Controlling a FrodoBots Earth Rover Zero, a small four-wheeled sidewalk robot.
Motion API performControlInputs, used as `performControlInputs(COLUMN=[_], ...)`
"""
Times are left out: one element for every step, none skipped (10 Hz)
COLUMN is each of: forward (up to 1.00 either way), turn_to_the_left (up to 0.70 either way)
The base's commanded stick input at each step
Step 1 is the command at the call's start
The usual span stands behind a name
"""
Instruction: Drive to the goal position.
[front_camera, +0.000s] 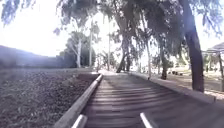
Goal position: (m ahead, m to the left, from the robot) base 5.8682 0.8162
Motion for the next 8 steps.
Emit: performControlInputs(forward=[0.93, 0.93, 0.93, 0.93, 0.93, 0.93, 0.93, 0.93], turn_to_the_left=[0.0, 0.0, 0.0, 0.0, 0.0, 0.0, 0.0, 0.0])
